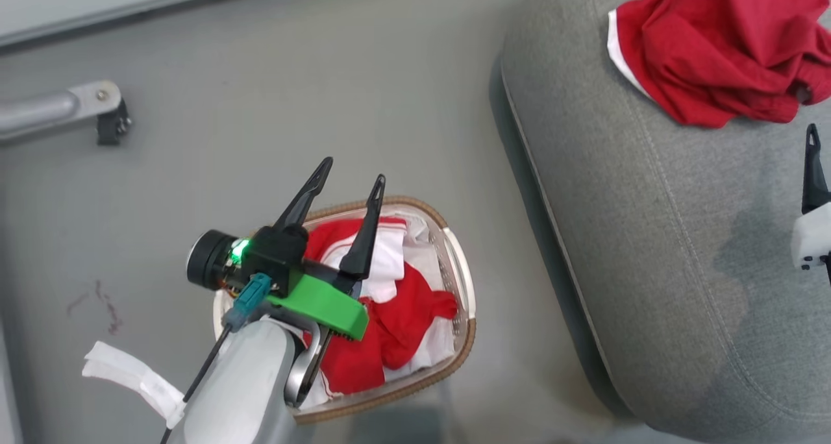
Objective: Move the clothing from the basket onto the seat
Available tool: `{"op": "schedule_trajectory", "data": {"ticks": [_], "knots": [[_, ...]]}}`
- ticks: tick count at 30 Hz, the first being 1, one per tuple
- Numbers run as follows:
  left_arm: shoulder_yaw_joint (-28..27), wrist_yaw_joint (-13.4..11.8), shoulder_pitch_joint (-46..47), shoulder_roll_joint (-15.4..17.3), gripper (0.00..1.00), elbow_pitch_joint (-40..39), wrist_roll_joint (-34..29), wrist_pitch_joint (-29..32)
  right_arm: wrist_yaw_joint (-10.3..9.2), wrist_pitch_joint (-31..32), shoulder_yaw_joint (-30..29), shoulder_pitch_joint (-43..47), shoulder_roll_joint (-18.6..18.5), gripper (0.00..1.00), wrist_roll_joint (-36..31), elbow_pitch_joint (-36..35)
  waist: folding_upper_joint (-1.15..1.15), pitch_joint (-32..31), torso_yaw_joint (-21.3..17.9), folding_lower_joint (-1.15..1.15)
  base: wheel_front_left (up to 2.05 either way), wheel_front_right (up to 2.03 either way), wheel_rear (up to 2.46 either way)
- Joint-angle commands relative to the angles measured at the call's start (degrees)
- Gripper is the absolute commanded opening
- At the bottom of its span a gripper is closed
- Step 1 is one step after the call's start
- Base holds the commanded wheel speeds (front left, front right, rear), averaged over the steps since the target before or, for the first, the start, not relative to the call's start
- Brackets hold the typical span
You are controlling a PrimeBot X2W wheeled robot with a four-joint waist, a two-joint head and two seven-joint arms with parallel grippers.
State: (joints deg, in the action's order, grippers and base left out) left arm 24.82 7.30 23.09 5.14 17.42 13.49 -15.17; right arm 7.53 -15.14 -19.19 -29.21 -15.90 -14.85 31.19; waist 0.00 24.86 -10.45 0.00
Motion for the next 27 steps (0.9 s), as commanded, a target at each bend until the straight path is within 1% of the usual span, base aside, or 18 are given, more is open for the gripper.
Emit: {"op": "schedule_trajectory", "data": {"ticks": [1, 6, 11, 16, 21, 24, 27], "knots": [[-0.9, 0.1, -1.4, -0.1, 1.00, 0.5, 0.2, 0.0, -0.08, 0.0, 0.9, -0.8, -0.3, 1.00, 0.5, 0.2, 0.00, -5.1, 1.5, 0.00, 0.00, 0.00, 0.00], [-4.2, 0.2, -3.8, -1.0, 1.00, 1.3, 0.7, 0.0, -0.08, 0.0, 4.4, -2.2, 0.6, 1.00, 1.3, -0.9, 0.00, -9.6, 3.0, 0.00, 0.00, 0.00, 0.00], [-9.0, -0.2, -6.8, -1.6, 1.00, 1.6, 1.2, 0.0, -0.08, 0.0, 7.2, -2.5, 3.7, 1.00, 2.6, -2.6, 0.00, -13.2, 5.1, 0.00, 0.00, 0.00, 0.00], [-13.4, -0.4, -10.3, -1.9, 1.00, 1.6, 1.0, 0.0, -0.08, 0.0, 9.7, -0.1, 7.3, 1.00, 4.4, -3.6, 0.00, -16.0, 7.5, 0.00, 0.00, 0.00, 0.00], [-17.8, -0.7, -14.0, -2.1, 1.00, 0.9, 1.5, 0.0, -0.08, 0.0, 11.0, 3.6, 10.5, 1.00, 6.9, -5.3, 0.00, -18.3, 9.0, 0.00, 0.00, 0.00, 0.00], [-19.8, -0.8, -16.4, -2.2, 1.00, 0.6, 1.8, 0.0, -0.08, 0.0, 11.0, 6.7, 12.0, 1.00, 8.2, -6.2, 0.00, -19.7, 9.6, 0.00, 0.00, 0.00, 0.00], [-20.4, -0.7, -18.1, -2.2, 1.00, 0.4, 2.6, 0.0, -0.08, 0.0, 11.8, 9.6, 12.7, 1.00, 9.3, -7.1, 0.00, -20.7, 10.0, 0.00, 0.00, 0.00, 0.00]]}}
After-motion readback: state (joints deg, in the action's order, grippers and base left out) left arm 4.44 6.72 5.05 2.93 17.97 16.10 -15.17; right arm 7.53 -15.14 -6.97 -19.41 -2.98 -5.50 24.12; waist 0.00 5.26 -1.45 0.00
